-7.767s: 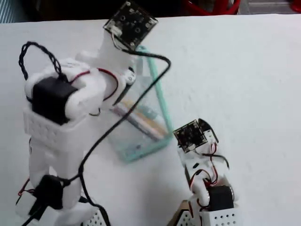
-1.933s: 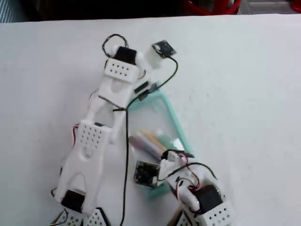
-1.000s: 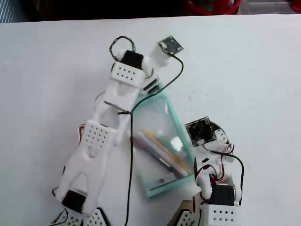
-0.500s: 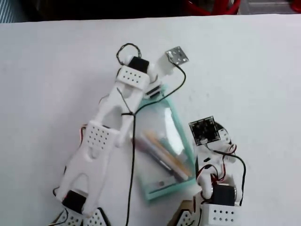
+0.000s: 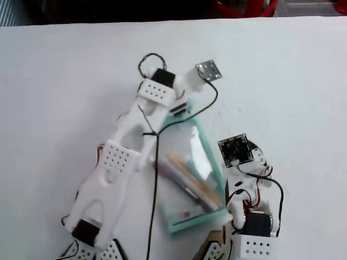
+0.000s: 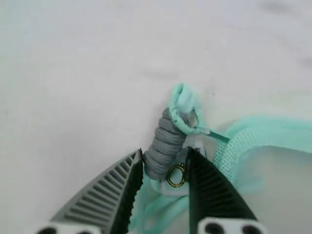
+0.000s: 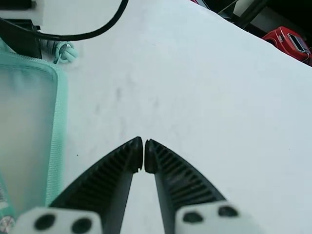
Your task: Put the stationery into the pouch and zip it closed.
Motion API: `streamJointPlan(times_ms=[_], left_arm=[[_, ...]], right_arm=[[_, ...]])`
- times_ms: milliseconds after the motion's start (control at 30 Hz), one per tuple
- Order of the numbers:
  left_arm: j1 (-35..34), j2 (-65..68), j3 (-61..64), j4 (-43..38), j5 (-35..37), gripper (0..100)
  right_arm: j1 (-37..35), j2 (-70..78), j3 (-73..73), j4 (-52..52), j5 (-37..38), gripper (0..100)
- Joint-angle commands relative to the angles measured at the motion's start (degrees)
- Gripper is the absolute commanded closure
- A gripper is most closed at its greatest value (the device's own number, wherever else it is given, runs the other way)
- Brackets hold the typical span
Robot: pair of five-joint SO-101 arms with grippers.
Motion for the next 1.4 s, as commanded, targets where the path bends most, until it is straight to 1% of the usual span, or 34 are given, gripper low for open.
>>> streamJointPlan(times_ms=[0, 33, 67, 133, 233, 367, 600, 800, 933, 1033, 1167, 1367], left_arm=[[1.7, 0.1, -0.7, 0.0, -0.5, 99], [1.5, 0.0, -1.1, 0.1, 0.0, 97], [1.0, -0.3, -2.1, 0.6, 0.3, 98], [0.1, -1.5, -5.9, 2.8, 3.5, 98], [-1.5, -3.9, -14.6, 6.4, 8.7, 98], [-1.6, -7.3, -27.3, 12.7, 11.5, 98], [-1.5, -21.8, -26.0, 12.8, 19.3, 98], [1.0, -34.0, -25.6, 12.0, 21.1, 98], [3.6, -40.7, -25.6, 10.5, 21.8, 98], [5.8, -44.0, -25.4, 9.6, 23.6, 98], [9.8, -45.8, -21.2, 9.9, 23.1, 98], [10.0, -48.3, -17.7, 9.6, 23.4, 98]], right_arm=[[0.5, -0.2, -1.3, -0.8, 0.0, 98.0], [0.5, -0.2, -1.3, -1.0, 0.0, 98.0], [0.5, -0.2, -1.2, -1.1, 0.0, 98.0], [0.5, -0.2, -1.2, -1.1, 0.0, 98.0], [0.5, -0.3, -0.8, -1.3, 0.0, 98.0], [0.5, -0.3, -0.7, -1.4, 0.0, 98.0], [0.7, -0.3, -0.6, -2.1, 0.0, 98.0], [2.4, -0.3, -1.0, -2.8, -0.7, 98.0], [2.5, -0.3, -1.0, -4.5, -6.3, 98.0], [2.5, -0.3, -1.1, -6.7, -9.1, 98.0], [2.4, -0.3, -1.1, -9.1, -9.5, 98.0], [2.4, -0.3, -4.0, -8.9, -9.3, 98.0]])
